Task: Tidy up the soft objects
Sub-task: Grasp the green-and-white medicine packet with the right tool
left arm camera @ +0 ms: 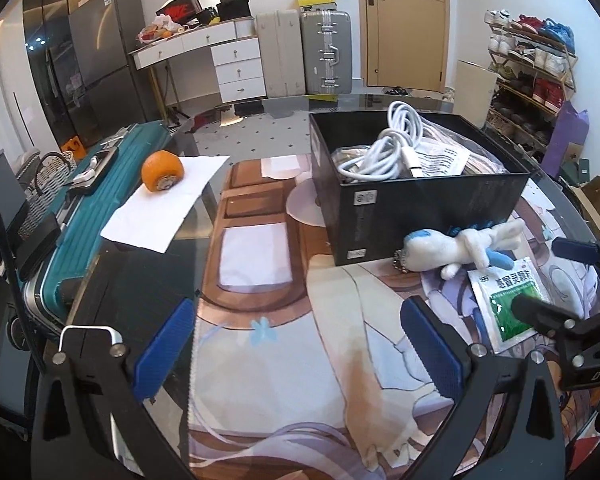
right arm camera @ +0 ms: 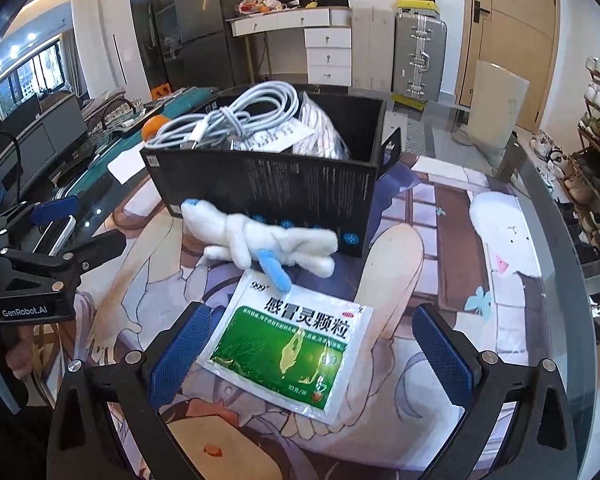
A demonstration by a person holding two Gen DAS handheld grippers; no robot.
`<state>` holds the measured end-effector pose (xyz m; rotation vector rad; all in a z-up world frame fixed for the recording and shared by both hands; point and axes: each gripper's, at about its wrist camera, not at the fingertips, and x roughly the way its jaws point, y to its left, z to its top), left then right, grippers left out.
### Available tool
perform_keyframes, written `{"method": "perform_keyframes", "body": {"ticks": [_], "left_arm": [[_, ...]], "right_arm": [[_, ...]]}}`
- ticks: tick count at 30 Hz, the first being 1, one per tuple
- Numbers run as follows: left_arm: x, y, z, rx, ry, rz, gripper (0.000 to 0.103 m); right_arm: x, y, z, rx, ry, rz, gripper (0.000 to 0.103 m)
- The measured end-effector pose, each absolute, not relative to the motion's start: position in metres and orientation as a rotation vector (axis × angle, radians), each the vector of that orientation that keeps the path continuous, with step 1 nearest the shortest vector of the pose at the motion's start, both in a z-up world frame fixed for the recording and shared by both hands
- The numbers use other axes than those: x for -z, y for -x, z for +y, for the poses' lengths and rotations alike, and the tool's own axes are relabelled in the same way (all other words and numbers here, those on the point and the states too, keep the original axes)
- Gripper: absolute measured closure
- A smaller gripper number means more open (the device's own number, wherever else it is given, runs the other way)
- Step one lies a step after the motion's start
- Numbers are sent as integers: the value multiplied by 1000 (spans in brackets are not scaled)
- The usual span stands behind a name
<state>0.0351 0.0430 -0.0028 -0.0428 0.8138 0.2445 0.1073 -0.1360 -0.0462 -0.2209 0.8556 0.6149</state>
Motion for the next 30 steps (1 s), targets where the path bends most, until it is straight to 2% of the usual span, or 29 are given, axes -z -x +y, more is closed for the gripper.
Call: {"method": "perform_keyframes", "body": {"ticks": [16,30], "left_arm": [[6,-38,41,-225,38,819,0],[8,-39,36,-191,26,829,0]], "right_arm": [[66,-105,-112,-556,271,910,1],[67,-116,-137,-553,278,935,1]]}}
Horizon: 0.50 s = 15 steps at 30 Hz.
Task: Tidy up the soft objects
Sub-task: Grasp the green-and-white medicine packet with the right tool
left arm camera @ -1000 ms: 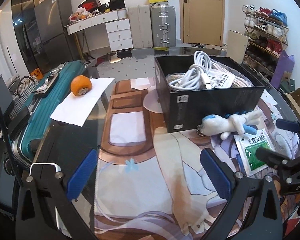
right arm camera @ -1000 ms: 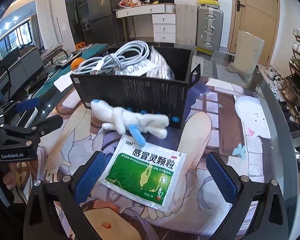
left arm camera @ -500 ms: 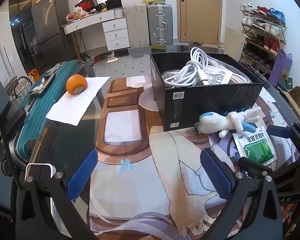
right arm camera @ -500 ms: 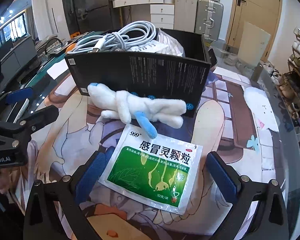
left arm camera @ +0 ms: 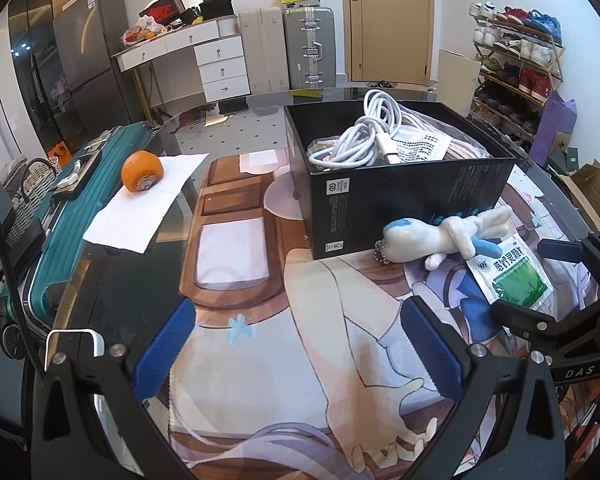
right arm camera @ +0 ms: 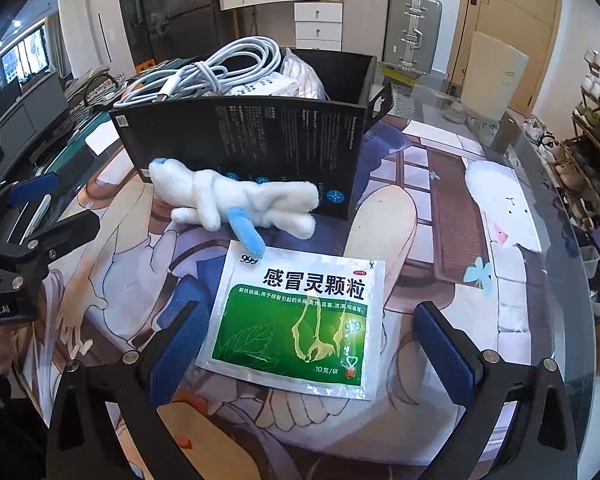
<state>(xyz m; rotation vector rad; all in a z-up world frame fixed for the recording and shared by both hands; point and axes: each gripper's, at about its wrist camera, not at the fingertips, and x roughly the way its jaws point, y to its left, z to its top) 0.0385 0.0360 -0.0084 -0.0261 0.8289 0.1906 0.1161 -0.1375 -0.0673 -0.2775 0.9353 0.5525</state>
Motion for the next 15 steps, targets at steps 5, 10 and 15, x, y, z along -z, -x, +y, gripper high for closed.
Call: {"method": "perform_keyframes", "body": {"ticks": [5,10,15], "left_arm": [[9,-38,36,-182,30,831,0],[10,-40,38,-178,43,836,0],[11,-40,38,-171,44,841,0]], "right_arm": [[68,-115,-134,-553,273,922,1],[65,-110,-132,-595,285,905,15],[61,-102,-131,-650,313,895,33]]}}
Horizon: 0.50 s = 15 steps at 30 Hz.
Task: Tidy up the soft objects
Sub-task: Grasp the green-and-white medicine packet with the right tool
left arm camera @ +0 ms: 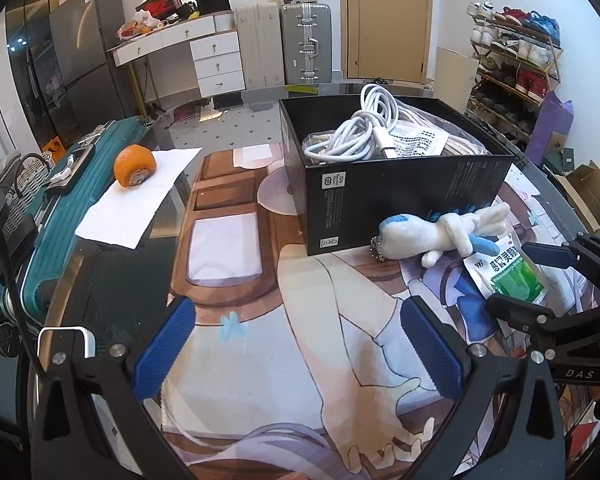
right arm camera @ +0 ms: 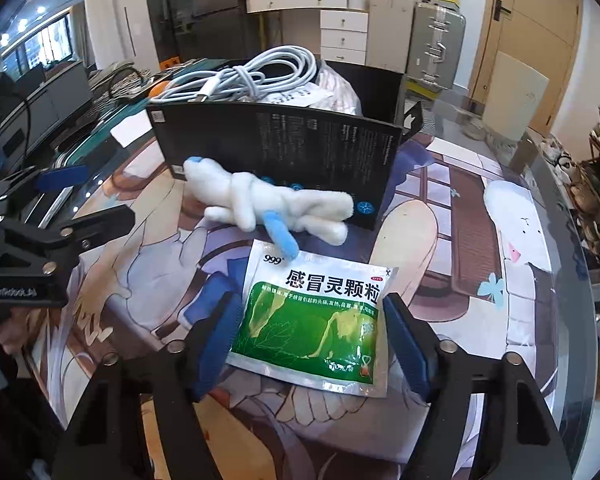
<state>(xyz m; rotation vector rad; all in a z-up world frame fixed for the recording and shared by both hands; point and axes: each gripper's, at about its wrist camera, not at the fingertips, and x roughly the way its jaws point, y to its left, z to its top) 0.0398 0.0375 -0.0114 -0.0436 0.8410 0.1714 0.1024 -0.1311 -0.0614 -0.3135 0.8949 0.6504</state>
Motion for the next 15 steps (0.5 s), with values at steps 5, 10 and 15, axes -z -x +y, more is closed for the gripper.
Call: {"method": "perform_keyframes", "body": {"ticks": [5,10,15], "left_arm": [[12,-39,35,-164,44,840,0],[13,-40,32,-160,35,843,0],[13,-39,31,-153,38,843,0]], "right_arm": [[59,-97,-132,-685,327,892,49],[58,-96,-132,-691,330,895,52],[57,-89,-142,-697,330,896,58]]}}
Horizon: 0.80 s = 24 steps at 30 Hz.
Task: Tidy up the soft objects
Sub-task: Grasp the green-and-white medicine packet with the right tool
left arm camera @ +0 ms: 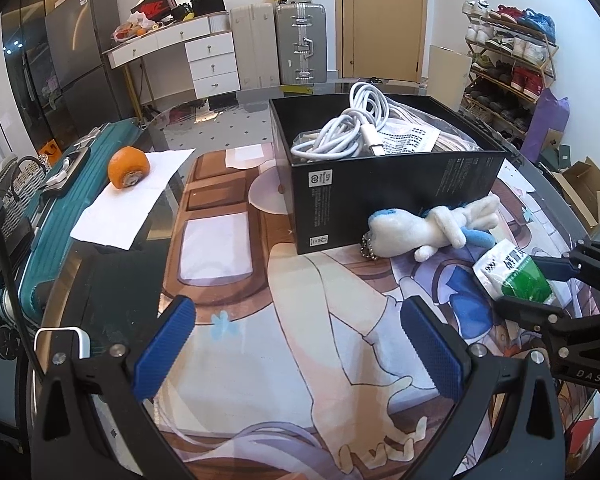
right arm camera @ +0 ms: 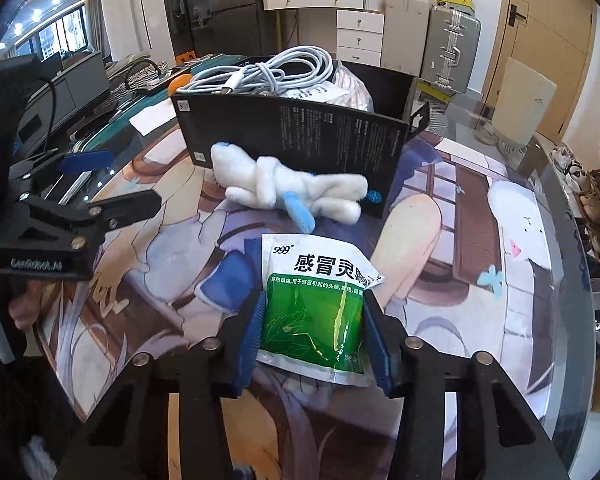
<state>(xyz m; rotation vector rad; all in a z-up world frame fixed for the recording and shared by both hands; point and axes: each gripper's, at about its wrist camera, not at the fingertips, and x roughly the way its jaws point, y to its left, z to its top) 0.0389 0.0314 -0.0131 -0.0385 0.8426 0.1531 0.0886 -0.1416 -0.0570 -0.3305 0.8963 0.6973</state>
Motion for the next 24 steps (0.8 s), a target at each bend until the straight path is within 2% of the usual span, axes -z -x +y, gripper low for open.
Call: {"method": "perform_keyframes", "body": {"ticks": [4,7,16,24], "left_arm": [[14,-39,30,-149,38,846,0],[12,-38,29,-144,41,840,0],[13,-42,22,-101,59,847,0],[14,-67,-3,-52,89,873,0]], "right_arm": [[55,-84,-148,-702,325,891,71],[49,-80,-151,-706,333,873,75],[21,-78,-179,-690,264,788,76],[24,-88,-185,-676,225,794,76]]}}
